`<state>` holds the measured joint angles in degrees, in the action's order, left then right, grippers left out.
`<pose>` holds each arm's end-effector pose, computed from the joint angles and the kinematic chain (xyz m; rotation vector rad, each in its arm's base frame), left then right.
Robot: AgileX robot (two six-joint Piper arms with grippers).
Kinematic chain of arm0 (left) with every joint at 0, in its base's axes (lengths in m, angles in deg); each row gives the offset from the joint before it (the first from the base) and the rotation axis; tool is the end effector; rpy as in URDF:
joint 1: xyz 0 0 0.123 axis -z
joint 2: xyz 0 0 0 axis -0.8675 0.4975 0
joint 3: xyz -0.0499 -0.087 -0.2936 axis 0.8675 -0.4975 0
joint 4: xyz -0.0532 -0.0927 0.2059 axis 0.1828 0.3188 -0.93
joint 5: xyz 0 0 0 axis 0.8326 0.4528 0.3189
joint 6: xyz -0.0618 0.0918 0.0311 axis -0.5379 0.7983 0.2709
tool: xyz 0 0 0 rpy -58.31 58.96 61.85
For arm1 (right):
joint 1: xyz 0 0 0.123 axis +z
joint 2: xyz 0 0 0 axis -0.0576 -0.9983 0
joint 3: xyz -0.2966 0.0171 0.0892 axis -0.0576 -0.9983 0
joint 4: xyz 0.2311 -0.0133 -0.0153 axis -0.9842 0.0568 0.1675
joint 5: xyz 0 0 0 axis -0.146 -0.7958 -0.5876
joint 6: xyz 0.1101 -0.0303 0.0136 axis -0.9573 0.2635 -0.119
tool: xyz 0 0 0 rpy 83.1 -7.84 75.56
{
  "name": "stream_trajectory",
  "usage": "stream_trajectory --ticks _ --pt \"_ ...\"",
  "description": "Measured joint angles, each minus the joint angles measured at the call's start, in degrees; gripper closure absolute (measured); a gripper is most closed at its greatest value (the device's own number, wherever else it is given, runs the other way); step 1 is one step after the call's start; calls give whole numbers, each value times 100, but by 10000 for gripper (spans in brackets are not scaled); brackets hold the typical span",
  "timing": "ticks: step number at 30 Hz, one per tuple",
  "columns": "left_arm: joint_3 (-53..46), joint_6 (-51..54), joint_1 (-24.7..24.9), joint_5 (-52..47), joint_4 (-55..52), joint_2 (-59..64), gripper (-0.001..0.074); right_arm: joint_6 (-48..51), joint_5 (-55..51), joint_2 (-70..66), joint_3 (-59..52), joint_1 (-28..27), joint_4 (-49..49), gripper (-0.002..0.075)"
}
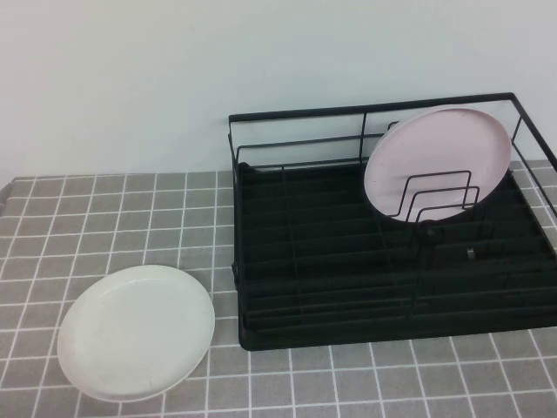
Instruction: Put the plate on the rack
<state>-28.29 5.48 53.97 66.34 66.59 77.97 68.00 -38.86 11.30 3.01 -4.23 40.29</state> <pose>0.0318 -0.0006 0.1794 -0.2026 1.7822 -0.0582 0.0304 -0.0064 0.1673 -0.0229 1.8168 -0.2345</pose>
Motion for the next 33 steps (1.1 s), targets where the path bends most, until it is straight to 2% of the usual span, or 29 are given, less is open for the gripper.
stream_trajectory --ticks 15,21,26,30,33 --pt "0 197 0 0 -197 10 737 0 0 0 0 0 0 729" --pt "0 -82 0 286 614 10 737 0 118 0 0 0 -139 729" --pt "0 -91 0 1014 2217 10 737 -124 1081 0 0 0 -1158 729" --pt "0 -91 0 1301 3592 10 737 -888 2077 0 0 0 -2943 729" --pt "0 -3 0 1313 3939 10 737 -1170 2465 0 0 0 -4397 729"
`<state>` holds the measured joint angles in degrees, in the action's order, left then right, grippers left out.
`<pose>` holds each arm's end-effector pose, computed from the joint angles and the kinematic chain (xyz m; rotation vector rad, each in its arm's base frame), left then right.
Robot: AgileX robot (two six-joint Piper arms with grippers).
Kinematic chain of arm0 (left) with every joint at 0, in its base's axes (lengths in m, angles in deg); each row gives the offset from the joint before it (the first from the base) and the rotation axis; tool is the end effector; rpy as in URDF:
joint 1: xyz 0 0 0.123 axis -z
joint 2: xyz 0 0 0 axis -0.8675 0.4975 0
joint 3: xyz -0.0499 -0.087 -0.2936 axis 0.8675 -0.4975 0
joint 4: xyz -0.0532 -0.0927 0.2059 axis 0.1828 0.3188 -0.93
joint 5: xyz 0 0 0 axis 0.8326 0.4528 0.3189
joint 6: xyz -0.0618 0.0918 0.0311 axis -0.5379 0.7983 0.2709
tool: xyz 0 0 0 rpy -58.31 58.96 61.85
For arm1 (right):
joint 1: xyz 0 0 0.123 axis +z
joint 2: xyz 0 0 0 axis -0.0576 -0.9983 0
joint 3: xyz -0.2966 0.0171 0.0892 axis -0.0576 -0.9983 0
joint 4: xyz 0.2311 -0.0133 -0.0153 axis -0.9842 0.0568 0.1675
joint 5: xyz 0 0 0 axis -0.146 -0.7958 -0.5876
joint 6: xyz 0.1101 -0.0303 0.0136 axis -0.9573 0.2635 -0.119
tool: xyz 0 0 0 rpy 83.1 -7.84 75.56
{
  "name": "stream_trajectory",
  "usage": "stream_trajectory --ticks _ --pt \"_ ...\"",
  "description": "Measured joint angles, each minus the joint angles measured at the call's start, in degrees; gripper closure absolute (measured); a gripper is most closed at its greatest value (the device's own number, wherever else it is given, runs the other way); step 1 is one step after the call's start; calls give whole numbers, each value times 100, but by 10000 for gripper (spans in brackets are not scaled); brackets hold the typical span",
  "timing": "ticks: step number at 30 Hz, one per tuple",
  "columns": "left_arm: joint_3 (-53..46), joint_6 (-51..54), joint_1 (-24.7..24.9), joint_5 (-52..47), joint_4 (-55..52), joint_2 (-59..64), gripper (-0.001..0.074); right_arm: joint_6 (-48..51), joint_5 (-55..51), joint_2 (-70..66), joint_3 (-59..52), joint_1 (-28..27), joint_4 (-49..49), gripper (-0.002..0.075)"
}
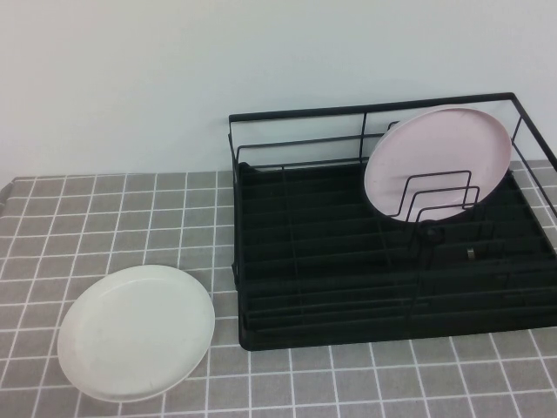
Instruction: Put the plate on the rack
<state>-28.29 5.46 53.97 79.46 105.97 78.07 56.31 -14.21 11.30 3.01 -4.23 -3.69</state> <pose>0.0349 -0.0035 0.2083 -0.6713 1.4250 -0.6244 0.0311 -0.0122 0.2133 0.6875 1.2488 0.4980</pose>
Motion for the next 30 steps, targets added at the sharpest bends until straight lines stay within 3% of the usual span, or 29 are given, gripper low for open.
stream_trajectory --ticks 3,9,16,21,27,30 --pt "0 147 0 0 30 0 737 0 244 0 0 0 -899 729" --pt "0 147 0 36 874 0 737 13 561 0 10 0 -996 729" --pt "0 147 0 161 1564 0 737 13 474 0 527 217 135 729" --pt "0 310 0 128 2203 0 737 530 -421 -58 1190 591 1469 729" --pt "0 608 0 -233 2509 0 737 2003 -1936 -951 2063 674 1752 729" --pt "0 1100 0 -410 2533 0 737 2235 -2681 -1759 2421 728 1825 729"
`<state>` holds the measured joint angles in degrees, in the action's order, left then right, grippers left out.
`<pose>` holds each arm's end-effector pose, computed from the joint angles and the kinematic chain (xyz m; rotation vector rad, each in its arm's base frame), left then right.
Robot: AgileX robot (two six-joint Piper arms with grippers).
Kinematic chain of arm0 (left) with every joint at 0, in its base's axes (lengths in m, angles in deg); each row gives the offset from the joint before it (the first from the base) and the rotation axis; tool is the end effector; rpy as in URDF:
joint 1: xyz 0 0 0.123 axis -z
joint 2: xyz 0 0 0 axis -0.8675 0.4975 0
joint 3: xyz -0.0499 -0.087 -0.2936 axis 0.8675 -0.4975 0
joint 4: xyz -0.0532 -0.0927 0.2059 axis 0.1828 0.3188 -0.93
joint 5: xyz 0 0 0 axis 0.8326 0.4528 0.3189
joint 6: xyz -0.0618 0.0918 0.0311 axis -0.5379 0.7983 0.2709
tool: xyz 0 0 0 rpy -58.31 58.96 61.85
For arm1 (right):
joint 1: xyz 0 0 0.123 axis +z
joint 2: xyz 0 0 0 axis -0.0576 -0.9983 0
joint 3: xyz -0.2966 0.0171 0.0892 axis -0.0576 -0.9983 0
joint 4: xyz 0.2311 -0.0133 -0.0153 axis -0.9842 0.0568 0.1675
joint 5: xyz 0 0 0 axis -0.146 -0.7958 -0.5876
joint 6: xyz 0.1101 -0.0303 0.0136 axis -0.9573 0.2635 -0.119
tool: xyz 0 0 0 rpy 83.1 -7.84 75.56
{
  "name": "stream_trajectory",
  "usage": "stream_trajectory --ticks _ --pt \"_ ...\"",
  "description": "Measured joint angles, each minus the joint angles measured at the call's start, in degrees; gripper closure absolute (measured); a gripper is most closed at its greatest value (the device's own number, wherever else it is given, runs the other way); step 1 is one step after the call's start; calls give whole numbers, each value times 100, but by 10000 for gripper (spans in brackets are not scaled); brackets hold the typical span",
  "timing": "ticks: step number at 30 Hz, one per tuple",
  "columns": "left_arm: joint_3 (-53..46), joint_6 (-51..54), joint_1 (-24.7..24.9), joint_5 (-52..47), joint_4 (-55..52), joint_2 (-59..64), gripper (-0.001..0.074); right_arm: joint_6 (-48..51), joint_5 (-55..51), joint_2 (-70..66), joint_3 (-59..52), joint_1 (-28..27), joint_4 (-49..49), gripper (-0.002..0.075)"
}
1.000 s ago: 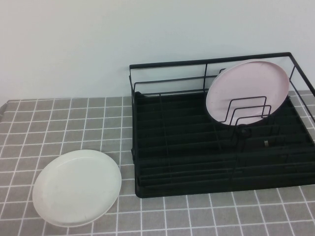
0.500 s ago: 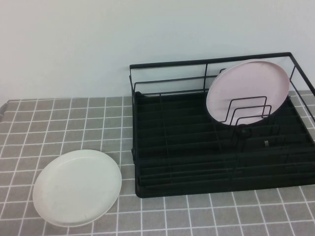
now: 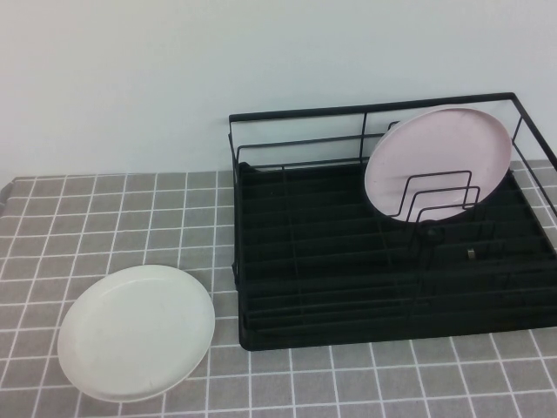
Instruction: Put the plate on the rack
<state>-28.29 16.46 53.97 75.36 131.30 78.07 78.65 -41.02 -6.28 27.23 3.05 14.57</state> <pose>0.0349 -0.0136 0.2094 -0.7932 1.3908 -0.8853 0.0491 0.0150 0.2969 -0.0396 1.7099 0.1577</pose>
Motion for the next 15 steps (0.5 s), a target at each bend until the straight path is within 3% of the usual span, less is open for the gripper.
stream_trajectory --ticks 4,8,11,15 --pt "313 1120 0 -307 0 0 737 -10 208 -886 162 163 21 729" --pt "518 1385 0 -378 7 0 737 -67 733 -1241 162 187 -361 729" --pt "640 1695 0 -570 -101 0 737 17 633 -1294 162 197 -1110 729" --pt "946 1806 0 -821 -398 225 737 584 360 -1424 162 246 -1135 729"
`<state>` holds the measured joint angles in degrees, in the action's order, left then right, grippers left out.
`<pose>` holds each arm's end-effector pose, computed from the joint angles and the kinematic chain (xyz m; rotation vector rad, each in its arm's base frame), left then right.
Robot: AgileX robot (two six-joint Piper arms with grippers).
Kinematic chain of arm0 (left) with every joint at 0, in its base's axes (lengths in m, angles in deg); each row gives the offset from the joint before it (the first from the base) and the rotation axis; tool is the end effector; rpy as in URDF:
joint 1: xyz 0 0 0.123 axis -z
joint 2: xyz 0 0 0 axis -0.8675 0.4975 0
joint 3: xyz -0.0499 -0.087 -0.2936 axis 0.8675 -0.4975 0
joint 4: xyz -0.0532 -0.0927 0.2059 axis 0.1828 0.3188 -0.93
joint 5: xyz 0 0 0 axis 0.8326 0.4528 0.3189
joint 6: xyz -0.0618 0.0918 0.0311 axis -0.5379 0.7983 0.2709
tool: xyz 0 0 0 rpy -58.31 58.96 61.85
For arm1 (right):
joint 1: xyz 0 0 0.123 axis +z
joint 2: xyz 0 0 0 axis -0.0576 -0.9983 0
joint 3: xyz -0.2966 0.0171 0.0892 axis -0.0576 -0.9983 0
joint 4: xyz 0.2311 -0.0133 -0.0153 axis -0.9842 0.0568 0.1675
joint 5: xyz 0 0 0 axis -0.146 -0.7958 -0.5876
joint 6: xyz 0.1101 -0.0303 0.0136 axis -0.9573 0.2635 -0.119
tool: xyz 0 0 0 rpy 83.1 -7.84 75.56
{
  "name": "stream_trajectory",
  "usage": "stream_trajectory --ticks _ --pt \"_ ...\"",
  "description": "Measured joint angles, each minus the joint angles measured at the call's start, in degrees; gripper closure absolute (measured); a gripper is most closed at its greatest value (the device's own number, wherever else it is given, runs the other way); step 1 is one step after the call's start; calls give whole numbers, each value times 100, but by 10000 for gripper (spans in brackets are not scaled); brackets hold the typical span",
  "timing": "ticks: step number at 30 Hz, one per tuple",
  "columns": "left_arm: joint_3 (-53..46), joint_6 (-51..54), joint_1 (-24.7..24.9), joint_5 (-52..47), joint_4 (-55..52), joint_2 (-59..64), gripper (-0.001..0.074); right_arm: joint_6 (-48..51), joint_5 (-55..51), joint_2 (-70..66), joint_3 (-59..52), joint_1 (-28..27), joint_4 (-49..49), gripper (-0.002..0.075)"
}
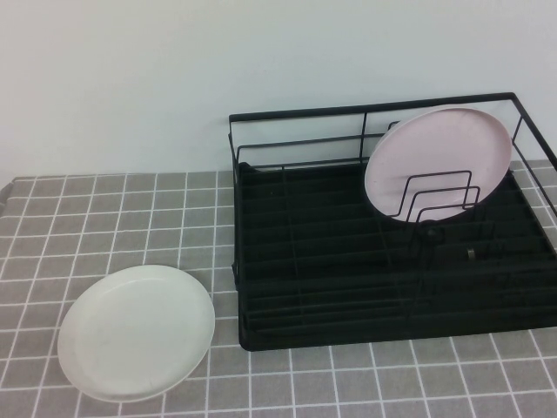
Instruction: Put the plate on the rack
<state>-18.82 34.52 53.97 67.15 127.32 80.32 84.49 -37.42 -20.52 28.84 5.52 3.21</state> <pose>0.0273 -0.0288 0.2559 -0.3673 1.4700 -0.6720 0.0928 0.0221 0.2983 0.0014 1.8503 0.2897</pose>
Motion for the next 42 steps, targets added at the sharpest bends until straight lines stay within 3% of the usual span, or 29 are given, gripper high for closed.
stream_trajectory --ticks 5,9,20,42 --pt "545 9 0 -243 -828 777 738 933 -222 -70 0 254 -10 729" --pt "897 9 0 -422 -1422 1628 737 990 -455 -111 0 289 -24 729" --pt "1461 9 0 119 -1638 3801 737 1036 -480 -111 0 289 -154 729" --pt "3749 598 0 -1469 -2639 8037 737 1036 -763 -111 0 289 -154 729"
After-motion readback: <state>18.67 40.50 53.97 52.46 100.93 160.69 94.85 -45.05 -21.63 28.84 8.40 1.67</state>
